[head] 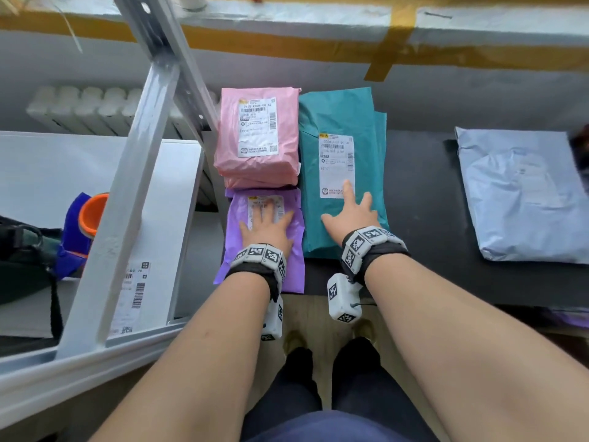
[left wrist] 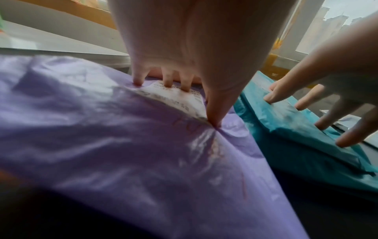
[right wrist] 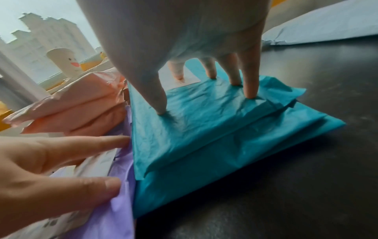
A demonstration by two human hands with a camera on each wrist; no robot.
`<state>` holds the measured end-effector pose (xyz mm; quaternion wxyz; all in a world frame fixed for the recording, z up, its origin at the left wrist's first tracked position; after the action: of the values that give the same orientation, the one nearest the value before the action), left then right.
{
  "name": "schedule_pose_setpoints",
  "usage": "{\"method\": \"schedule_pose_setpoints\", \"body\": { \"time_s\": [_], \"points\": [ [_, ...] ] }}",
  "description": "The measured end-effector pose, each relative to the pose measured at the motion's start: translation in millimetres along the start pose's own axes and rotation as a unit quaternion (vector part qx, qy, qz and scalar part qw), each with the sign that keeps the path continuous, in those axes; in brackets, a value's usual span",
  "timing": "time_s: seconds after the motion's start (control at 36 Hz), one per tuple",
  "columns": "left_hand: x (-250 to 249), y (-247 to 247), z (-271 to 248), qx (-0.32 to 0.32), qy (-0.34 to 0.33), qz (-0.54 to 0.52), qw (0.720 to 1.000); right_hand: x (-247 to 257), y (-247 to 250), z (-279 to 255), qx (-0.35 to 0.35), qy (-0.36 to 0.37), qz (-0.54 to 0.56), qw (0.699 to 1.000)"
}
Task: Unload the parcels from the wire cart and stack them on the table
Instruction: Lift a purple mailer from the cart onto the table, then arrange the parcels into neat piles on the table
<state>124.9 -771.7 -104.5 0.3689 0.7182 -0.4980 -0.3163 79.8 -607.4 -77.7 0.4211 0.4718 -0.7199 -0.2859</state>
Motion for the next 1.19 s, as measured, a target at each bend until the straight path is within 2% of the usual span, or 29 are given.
{"method": "schedule_pose_setpoints", "body": {
  "time_s": [0.22, 0.36, 0.64, 0.83, 0.94, 1.03, 1.19],
  "points": [
    [-3.9, 4.0, 3.6, 0.006, -0.017, 0.029, 0.999, 0.6, 0.2, -1.2, -0.003, -0.026, 0.0, 1.0],
    [-1.8, 10.6, -3.5, -0.047, -0.02, -0.001, 0.999, 3.0, 5.6, -2.9, -0.02, -0.034, 0.027, 0.999],
    [-4.6, 23.2, -20.6, -0.046, -0.035, -0.055, 0.997, 1.0, 24.7, -18.2, -0.072, 0.006, 0.029, 0.997],
    [-17.0, 32.2, -37.4, -0.056, -0.031, -0.053, 0.997, -12.6, 32.8, -33.1, -0.089, 0.015, 0.041, 0.995],
    [-30.4, 39.0, -51.7, -0.124, -0.029, -0.068, 0.989, -27.3, 39.5, -41.3, -0.097, 0.012, 0.052, 0.994],
    [-49.8, 44.7, -60.2, -0.165, -0.052, -0.071, 0.982, -42.2, 46.4, -48.1, -0.1, 0.003, 0.065, 0.993],
    [-108.2, 52.3, -75.6, -0.174, -0.095, -0.048, 0.979, -89.1, 70.0, -59.6, -0.121, -0.012, 0.098, 0.988]
  ]
}}
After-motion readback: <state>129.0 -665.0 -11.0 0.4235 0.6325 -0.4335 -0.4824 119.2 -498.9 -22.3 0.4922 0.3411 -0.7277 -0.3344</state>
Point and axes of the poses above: each hand's wrist, its own z-axis towards the middle knuckle, its own y-axis out of the back of the hand, x = y × z, the point moved 4 cm from there along z, towards the middle knuckle, and after that the axes turned 5 degrees about y, right-handed, at the moved point
